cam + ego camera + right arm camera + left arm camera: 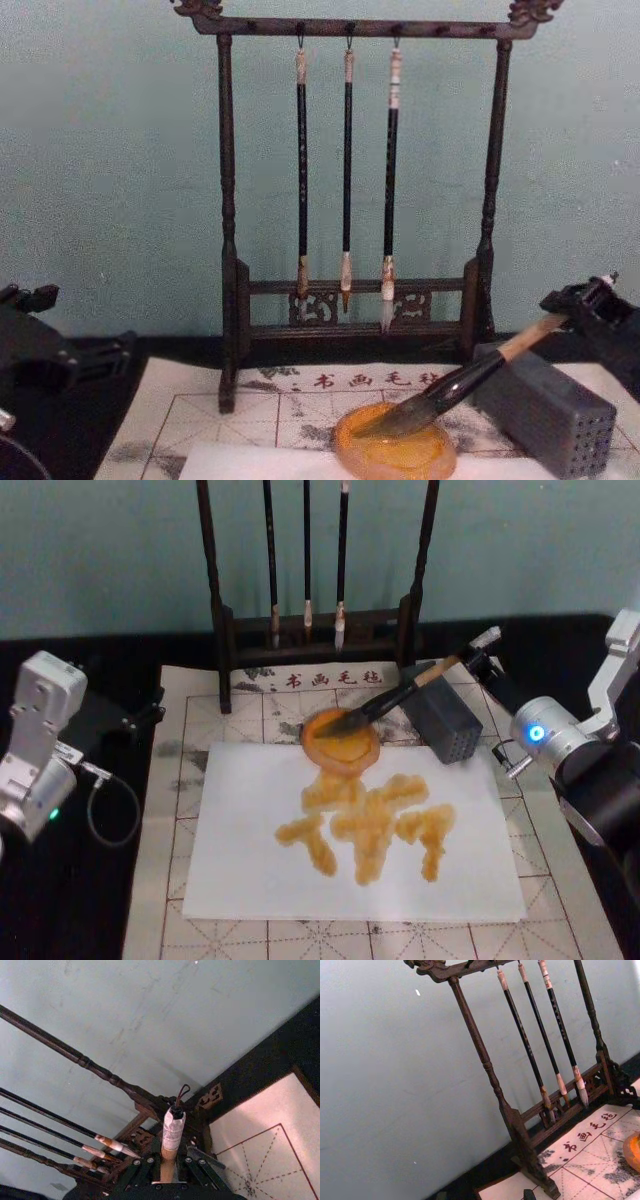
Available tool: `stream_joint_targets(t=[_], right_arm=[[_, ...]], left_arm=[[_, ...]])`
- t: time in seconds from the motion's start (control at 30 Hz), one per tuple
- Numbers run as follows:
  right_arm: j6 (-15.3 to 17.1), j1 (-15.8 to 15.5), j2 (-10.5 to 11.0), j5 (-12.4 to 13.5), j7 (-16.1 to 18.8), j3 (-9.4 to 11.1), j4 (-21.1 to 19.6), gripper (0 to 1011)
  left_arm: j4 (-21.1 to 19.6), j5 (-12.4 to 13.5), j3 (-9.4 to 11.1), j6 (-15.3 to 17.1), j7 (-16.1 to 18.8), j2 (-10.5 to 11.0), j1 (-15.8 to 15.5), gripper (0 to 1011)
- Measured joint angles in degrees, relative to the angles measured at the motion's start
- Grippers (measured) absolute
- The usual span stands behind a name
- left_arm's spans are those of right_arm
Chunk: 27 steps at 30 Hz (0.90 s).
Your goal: Pick up the brush from the inkstone, write on the paper, then place the brush back to its original position.
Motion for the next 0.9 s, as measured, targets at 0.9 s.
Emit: stream_joint_targets(t=[0.9], right_arm=[[-3.7,1.1,2.7,2.3,2.0,-3.4,-2.1,197]], left_arm=[[0.0,0.0,0.0,0.0,0.0,0.0,0.0,1001]])
